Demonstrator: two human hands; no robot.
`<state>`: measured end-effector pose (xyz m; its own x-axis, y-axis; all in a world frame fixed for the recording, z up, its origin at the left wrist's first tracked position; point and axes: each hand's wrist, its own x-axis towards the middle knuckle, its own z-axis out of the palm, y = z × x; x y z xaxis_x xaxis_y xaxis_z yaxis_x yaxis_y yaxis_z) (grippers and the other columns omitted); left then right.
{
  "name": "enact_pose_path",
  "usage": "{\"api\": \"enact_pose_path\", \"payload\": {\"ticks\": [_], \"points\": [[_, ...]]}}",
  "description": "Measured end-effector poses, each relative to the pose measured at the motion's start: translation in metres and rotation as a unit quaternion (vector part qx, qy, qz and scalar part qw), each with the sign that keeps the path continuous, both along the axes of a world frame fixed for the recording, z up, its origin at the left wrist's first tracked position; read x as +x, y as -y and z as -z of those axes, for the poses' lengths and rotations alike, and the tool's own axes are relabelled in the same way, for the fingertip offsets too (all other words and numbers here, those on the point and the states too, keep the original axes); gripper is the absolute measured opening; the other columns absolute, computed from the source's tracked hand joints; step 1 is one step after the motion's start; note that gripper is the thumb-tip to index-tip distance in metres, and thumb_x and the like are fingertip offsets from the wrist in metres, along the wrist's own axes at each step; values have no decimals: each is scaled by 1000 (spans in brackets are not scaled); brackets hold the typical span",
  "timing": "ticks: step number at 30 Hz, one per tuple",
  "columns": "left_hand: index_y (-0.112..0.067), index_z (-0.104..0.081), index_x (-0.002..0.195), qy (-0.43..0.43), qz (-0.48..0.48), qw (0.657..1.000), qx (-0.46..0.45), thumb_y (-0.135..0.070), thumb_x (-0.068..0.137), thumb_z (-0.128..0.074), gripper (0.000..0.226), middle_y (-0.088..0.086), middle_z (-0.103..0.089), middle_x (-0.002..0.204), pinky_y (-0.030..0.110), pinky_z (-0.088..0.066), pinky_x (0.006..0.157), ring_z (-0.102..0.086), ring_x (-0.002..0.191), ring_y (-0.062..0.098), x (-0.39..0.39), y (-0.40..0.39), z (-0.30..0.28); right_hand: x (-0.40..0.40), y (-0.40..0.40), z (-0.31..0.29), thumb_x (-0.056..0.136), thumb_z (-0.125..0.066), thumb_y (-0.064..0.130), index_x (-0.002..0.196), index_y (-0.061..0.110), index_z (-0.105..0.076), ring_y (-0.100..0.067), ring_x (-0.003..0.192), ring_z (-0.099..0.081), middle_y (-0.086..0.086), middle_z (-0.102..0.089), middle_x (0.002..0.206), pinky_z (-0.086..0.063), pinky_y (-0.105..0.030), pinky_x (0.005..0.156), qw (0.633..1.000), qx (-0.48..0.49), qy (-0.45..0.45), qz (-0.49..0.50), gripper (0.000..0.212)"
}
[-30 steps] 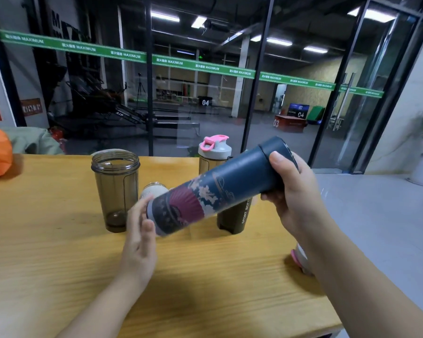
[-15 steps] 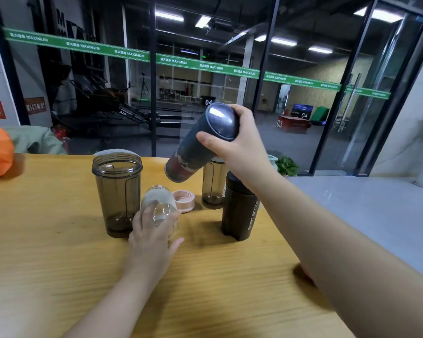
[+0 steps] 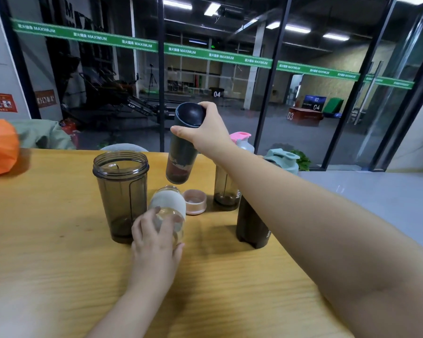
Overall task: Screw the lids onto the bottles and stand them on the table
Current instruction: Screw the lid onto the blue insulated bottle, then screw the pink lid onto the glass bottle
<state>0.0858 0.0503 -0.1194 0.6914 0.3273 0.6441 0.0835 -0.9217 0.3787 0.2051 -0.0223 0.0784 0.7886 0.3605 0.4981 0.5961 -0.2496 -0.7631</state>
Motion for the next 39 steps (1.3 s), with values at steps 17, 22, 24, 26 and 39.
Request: {"api": "enact_pose_path", "payload": {"ticks": [17, 22, 24, 26, 39], "points": [[-33, -45, 104, 67, 49, 991, -108, -3, 52, -87, 73, 10, -37, 124, 49, -46, 87, -32, 115, 34, -4, -5, -3, 49, -35, 20, 74, -81, 32, 137, 13, -36, -23, 115, -51, -6, -52, 130, -52, -42, 94, 995, -43, -81, 43, 80], [-33, -49, 104, 63, 47, 989, -123, -3, 54, -86, 69, 5, -33, 125, 45, -43, 86, -29, 117, 29, -5, -4, -4, 56, -40, 14, 73, -81, 33, 137, 12, -33, -23, 108, -50, -8, -51, 130, -52, -45, 93, 991, -48, -111, 52, 83], [-34, -47, 103, 63, 50, 989, -124, -2, 52, -86, 71, 7, -35, 126, 42, -42, 85, -29, 116, 29, -4, -4, -4, 58, -42, 8, 74, -81, 32, 134, 8, -29, -22, 101, -47, -12, -49, 128, -53, -42, 91, 989, -53, -128, 56, 83], [-34, -47, 102, 63, 52, 989, -124, -2, 51, -86, 73, 8, -37, 125, 40, -40, 85, -30, 115, 29, -4, -4, -4, 61, -42, 2, 74, -80, 34, 132, 5, -27, -23, 101, -49, -13, -49, 128, -52, -40, 89, 987, -68, -133, 65, 84], [-32, -46, 103, 76, 49, 990, -107, -1, 47, -86, 76, 10, -38, 123, 37, -36, 86, -35, 113, 32, -3, -5, -4, 74, -61, 4, 78, -75, 44, 135, 4, -31, -24, 99, -51, -12, -53, 129, -44, -32, 72, 984, -70, -129, 96, 82]]}}
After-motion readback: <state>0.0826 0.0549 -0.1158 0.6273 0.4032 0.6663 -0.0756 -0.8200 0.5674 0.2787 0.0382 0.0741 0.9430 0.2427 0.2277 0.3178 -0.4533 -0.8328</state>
